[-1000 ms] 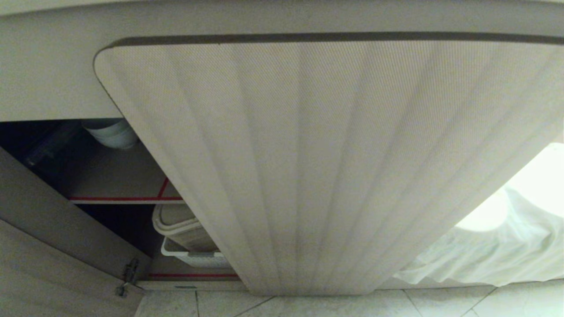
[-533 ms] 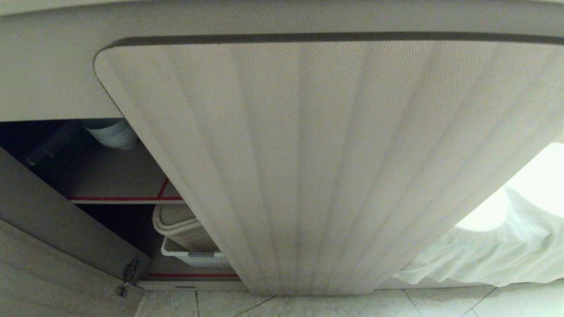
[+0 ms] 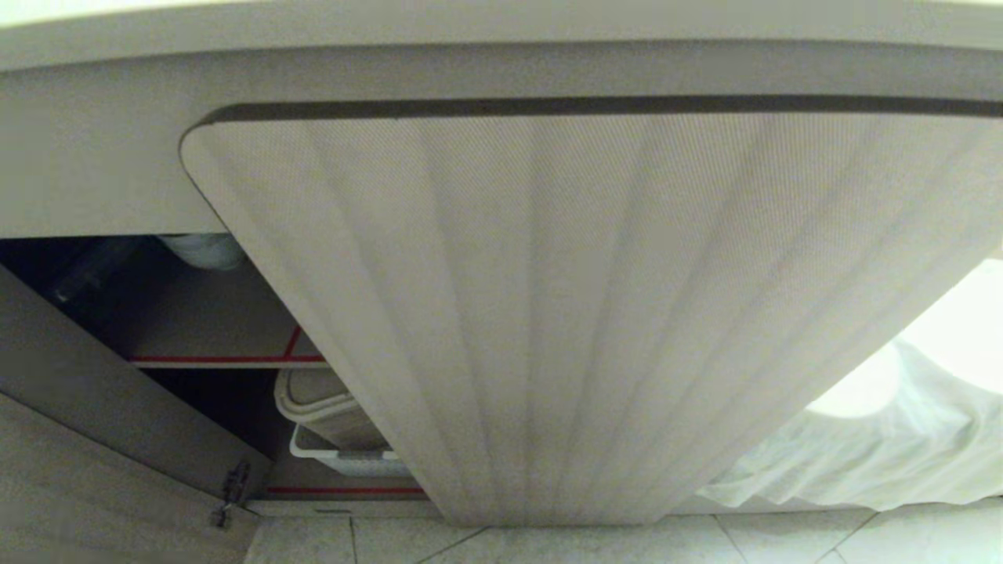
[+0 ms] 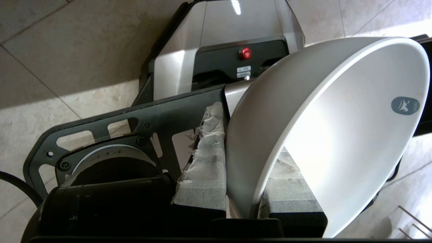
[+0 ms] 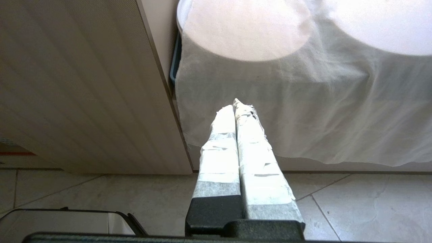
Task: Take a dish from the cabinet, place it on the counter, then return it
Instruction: Place it on the table
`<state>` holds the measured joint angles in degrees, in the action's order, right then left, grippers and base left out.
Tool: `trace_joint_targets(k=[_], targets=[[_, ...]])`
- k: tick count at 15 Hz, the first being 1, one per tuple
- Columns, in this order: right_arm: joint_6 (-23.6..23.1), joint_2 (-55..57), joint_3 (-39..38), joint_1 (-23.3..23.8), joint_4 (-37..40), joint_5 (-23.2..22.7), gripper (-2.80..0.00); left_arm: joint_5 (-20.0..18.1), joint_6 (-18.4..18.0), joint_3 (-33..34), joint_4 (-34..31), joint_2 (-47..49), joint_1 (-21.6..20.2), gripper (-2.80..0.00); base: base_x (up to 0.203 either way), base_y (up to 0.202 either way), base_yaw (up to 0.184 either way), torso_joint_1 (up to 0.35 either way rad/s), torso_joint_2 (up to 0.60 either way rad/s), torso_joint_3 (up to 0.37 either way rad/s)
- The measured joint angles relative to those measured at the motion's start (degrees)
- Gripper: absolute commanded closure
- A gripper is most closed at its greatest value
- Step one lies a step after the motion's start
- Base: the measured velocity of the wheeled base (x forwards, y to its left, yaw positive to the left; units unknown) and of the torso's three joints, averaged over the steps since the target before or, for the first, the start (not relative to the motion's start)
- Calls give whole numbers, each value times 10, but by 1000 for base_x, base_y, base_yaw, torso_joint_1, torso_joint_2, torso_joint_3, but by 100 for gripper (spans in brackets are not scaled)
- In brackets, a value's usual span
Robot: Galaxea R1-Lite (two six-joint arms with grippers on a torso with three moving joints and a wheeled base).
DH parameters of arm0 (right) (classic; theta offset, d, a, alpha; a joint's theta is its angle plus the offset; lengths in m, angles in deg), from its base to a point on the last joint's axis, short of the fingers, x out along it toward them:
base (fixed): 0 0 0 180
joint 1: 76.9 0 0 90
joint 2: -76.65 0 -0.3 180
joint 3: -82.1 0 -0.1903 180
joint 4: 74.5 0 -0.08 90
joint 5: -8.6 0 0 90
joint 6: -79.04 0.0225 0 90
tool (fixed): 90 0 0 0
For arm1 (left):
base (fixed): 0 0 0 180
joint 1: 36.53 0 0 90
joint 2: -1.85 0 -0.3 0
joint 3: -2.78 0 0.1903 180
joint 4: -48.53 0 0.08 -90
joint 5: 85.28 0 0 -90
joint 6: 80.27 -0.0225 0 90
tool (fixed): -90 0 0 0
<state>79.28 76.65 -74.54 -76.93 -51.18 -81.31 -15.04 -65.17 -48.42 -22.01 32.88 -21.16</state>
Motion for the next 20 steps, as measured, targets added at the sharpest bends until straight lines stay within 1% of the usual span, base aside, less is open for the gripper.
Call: trace_joint_targets(k=[12, 20], targets=[[0, 0, 0, 0, 0, 0, 0, 0, 0, -4, 3, 2, -1, 0, 0, 0, 0, 189, -501, -286], [0, 0, 0, 0, 0, 0, 0, 0, 0, -9, 3, 3, -1, 0, 0, 0, 0, 225, -509, -280]])
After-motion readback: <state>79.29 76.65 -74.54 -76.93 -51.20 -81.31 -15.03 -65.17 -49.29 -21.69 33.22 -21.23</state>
